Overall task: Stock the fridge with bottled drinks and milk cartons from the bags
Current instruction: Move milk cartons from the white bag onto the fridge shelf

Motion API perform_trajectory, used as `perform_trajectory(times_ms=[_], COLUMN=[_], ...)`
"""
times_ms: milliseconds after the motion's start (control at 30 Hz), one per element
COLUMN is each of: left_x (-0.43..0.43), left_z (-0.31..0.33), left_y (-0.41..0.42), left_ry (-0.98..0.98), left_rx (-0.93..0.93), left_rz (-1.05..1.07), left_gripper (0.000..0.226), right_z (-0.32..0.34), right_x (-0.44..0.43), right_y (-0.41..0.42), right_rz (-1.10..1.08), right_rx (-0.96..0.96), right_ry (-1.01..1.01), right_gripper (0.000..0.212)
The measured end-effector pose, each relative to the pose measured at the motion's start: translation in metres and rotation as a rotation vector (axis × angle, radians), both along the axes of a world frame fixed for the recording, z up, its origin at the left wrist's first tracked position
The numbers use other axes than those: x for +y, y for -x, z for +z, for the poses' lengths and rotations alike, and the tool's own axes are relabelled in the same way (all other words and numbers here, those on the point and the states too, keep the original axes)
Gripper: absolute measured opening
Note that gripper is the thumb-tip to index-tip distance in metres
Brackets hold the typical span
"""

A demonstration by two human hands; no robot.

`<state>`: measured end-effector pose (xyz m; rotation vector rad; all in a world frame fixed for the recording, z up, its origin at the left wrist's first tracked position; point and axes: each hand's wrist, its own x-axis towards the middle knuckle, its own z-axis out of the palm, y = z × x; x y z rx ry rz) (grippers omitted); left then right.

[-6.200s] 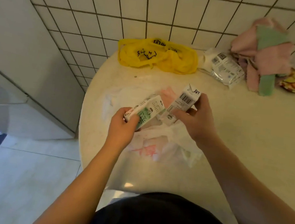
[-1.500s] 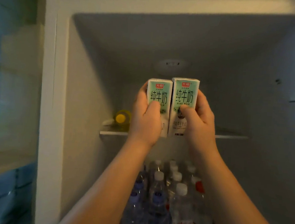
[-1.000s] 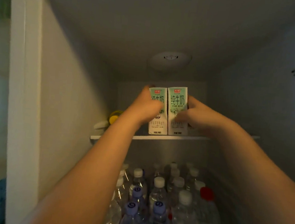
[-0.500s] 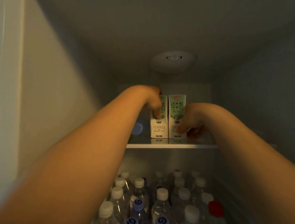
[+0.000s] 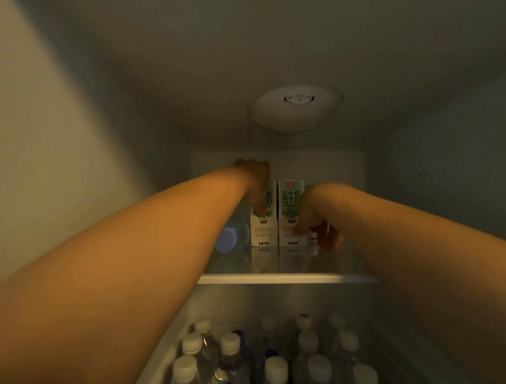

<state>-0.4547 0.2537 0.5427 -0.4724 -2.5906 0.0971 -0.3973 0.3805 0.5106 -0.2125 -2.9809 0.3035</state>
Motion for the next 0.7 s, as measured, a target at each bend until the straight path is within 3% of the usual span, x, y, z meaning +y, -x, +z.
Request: perform_trajectory(times_ms=[133,267,367,567,700], left_x=[0.000,-0.002,0.000,-0.001,-0.006], left_z=[-0.007,-0.008,-0.009,-0.017,-0.025], left_y=[0.022,0.031,0.032,0.025,0.013], left_ry=[0.002,-0.016,-0.019,-0.017,-0.115], left_rx=[0.055,0.060,0.063,0.076,-0.005], left_rz=[-0.008,-0.032,-0.020,0.033,0.041], left_gripper=[0.081,0.081,0.081,0.079,0.081], right_z=[-0.006,-0.003,-0.003,-0.009,-0.012], right_x=[-0.009,-0.009,-0.010,-0.002,0.005], right_y=[0.003,0.012,0.013,0.023,0.026], right_rz=[-0.028,0.028,-0.033,-0.007,0.022], right_rx=[0.109,0.101,0.071,0.030,0.048], right_ry=[-0.232,-0.290,-0.339,-0.322,-0.146], right_gripper=[0.046,0.038,0.045,0.053,0.058])
